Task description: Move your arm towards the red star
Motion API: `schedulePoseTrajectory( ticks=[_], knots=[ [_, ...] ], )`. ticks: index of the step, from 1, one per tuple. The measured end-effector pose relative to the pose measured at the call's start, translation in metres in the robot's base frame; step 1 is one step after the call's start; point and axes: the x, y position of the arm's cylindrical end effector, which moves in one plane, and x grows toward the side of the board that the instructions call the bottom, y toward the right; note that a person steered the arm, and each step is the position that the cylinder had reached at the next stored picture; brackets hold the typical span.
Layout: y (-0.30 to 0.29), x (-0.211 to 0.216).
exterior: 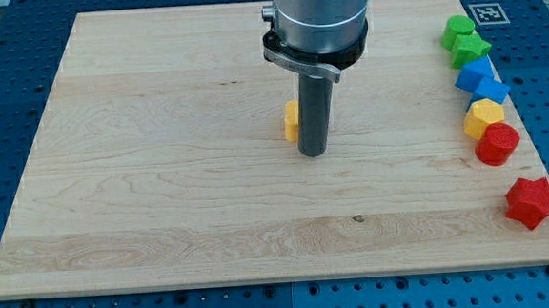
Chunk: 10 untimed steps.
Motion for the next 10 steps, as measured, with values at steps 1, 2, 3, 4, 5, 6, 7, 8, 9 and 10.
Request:
schedulePoseTrajectory(
  ticks=[1, 2, 3, 4, 5, 6, 7, 8, 9, 10],
  knots=[
    [0.000, -0.023],
    [0.000, -0.030],
    [0.000, -0.015],
    [0.000, 0.016],
    [0.001, 0.028],
    [0.027, 0.039],
    [0.048, 0.047],
    [0.065, 0.047],
    [0.076, 0.047],
    [0.077, 0.047]
  ],
)
